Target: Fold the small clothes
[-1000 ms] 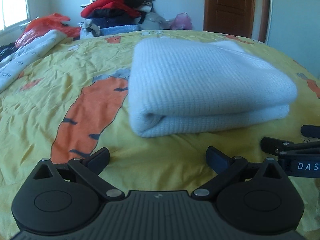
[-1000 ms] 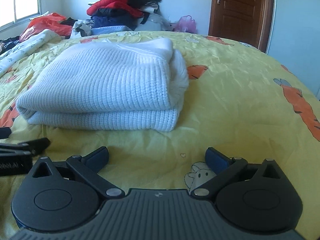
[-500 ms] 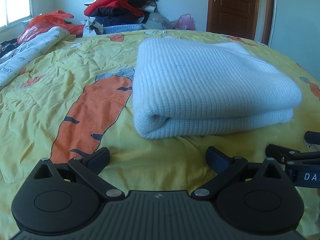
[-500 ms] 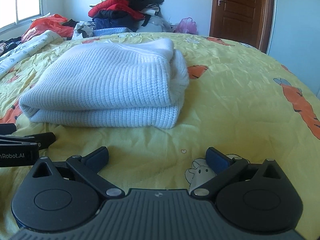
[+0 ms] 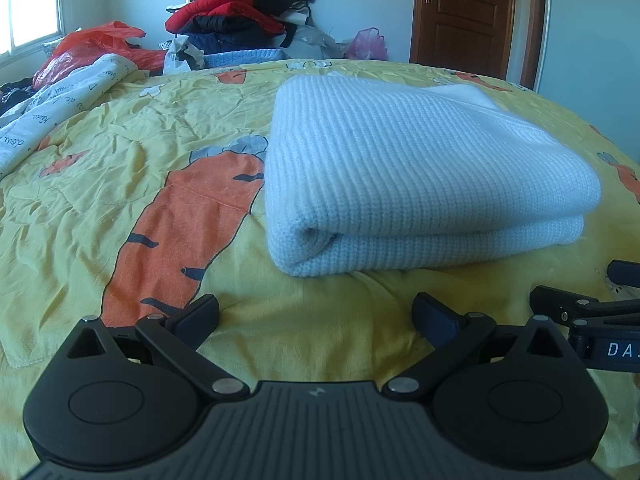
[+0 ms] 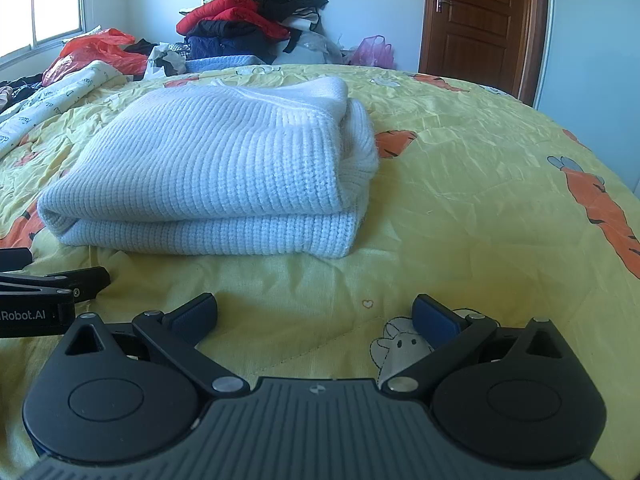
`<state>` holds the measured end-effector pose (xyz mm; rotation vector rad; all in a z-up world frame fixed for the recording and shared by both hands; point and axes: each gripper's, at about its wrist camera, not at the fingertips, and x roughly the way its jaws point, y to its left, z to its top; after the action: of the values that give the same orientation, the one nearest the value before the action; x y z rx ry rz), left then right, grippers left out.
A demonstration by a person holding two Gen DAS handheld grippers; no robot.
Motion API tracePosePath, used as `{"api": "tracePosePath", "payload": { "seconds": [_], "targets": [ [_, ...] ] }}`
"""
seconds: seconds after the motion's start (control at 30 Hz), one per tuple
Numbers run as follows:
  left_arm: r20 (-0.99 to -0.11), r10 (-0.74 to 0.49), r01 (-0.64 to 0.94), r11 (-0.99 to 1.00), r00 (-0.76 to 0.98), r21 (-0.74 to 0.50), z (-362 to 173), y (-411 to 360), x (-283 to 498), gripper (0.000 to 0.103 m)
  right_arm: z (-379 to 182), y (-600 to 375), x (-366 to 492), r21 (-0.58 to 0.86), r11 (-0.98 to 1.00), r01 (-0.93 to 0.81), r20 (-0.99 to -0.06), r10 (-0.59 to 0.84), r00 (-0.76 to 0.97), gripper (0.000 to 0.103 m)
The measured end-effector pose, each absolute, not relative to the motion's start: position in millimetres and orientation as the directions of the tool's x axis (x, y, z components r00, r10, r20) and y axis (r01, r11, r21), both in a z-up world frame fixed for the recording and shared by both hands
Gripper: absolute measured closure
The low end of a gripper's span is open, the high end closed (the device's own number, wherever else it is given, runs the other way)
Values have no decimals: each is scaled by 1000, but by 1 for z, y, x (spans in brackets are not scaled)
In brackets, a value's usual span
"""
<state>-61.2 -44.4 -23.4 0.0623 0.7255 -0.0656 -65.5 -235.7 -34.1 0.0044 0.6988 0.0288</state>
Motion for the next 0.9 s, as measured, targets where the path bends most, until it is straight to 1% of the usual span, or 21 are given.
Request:
{"api": "tracePosePath", "payload": {
  "seconds": [0.9],
  "targets": [
    [-664,-38,81,996,747,34,-23,-44,-61,0,-34,-234,-67,10,1000,-28,-641,28,767,1]
  ]
}}
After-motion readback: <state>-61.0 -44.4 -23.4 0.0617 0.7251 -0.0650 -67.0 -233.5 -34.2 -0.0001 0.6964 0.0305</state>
